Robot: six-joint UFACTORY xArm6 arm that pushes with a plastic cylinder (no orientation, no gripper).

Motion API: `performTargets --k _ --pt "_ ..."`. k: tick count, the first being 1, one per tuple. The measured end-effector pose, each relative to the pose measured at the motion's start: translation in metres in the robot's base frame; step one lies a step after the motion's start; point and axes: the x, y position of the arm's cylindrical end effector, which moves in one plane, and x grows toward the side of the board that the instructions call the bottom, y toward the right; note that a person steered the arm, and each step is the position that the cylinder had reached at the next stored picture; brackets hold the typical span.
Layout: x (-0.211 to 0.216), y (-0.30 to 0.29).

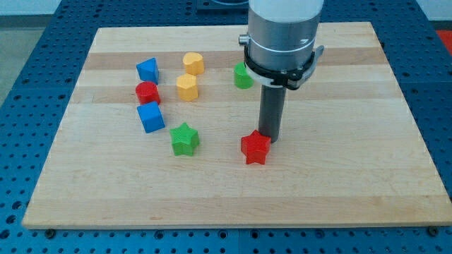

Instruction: Push the red star towards the bottom center

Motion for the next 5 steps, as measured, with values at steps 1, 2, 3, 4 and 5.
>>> performTargets --k 1,2,3,4,5 --pt "0.0 -0.004" --pt "0.0 -0.025" --pt "0.001 -0.051" --pt "0.011 -0.068" --pt "0.027 -0.073"
